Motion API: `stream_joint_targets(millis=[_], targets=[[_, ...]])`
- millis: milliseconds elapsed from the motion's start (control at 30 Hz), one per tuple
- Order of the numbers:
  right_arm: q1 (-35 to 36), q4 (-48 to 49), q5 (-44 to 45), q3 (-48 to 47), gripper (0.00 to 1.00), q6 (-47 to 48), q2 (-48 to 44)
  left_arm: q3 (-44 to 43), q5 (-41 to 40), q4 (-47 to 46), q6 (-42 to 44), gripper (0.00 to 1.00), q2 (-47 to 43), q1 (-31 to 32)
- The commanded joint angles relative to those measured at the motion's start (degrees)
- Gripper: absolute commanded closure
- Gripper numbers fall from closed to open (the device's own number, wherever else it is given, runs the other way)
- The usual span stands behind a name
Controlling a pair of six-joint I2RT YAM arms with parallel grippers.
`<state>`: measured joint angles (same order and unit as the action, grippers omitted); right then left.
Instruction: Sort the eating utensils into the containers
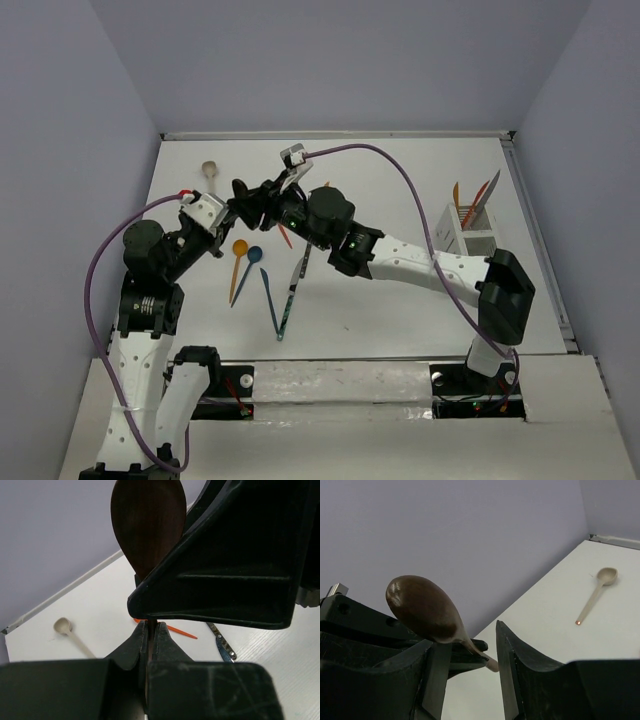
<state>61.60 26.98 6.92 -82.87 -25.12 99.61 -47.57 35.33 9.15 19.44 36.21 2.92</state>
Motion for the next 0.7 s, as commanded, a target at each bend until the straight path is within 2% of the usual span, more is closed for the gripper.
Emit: stream_joint_targets(millis=[0,33,67,100,133,167,233,267,300,333,367,467,567,633,667], targets=[[0.6,2.0,1.4,-5.4,0.60,-0.5,1.3,-0.3,1.5,-3.4,-1.4,1.00,-0.6,0.2],[0.6,2.0,1.6,-5.7,0.64,-0.5,1.5,-0.2,1.6,-3.4,-1.4,1.00,-0.6,0.2],[0.6,2.0,1.5,-6.2,0.77,-0.5,2.2,-0.1,1.8,-3.5,-1.3,1.00,-1.0,0.2],[0.6,2.0,1.4,-6.4,0.77,-0.5,2.4,0.0,1.7,-3.5,-1.3,1.00,-1.1,0.2],[0.6,1.9,1.1,-6.5,0.94,-0.5,2.6,0.3,1.7,-3.4,-1.2,1.00,-1.3,0.2],[0.6,1.8,1.1,-6.5,1.00,-0.4,2.7,0.4,1.5,-3.3,-1.1,1.00,-1.4,0.2],[0.6,1.6,2.0,-5.3,1.00,0.5,2.3,0.7,1.0,-2.7,-0.5,1.00,-1.8,0.2],[0.6,1.1,3.0,-4.4,1.00,1.0,1.6,0.9,0.1,-2.1,0.1,0.93,-1.9,0.2],[0.6,0.6,4.1,-3.3,1.00,2.2,-0.1,1.2,-0.8,-1.9,0.3,0.70,-2.4,0.2],[0.6,0.0,5.6,-2.0,1.00,3.1,-1.3,1.5,-1.9,-1.5,0.7,0.41,-2.6,0.2],[0.6,-0.7,9.2,0.7,1.00,4.0,-2.7,2.4,-4.5,-1.0,1.1,0.01,-2.9,0.2],[-0.3,-6.0,14.2,6.7,1.00,6.5,-9.8,4.3,-10.3,0.4,3.1,0.01,-4.1,0.2],[-4.7,-19.7,19.7,11.3,1.00,6.9,-18.6,7.1,-20.0,1.7,5.7,0.01,-4.5,0.2],[-7.3,-26.7,23.5,13.5,1.00,5.3,-24.0,9.3,-23.7,1.4,6.6,0.01,-4.5,0.2],[-9.0,-35.2,25.9,14.7,1.00,4.0,-29.9,11.7,-26.6,0.9,6.9,0.01,-4.4,0.2]])
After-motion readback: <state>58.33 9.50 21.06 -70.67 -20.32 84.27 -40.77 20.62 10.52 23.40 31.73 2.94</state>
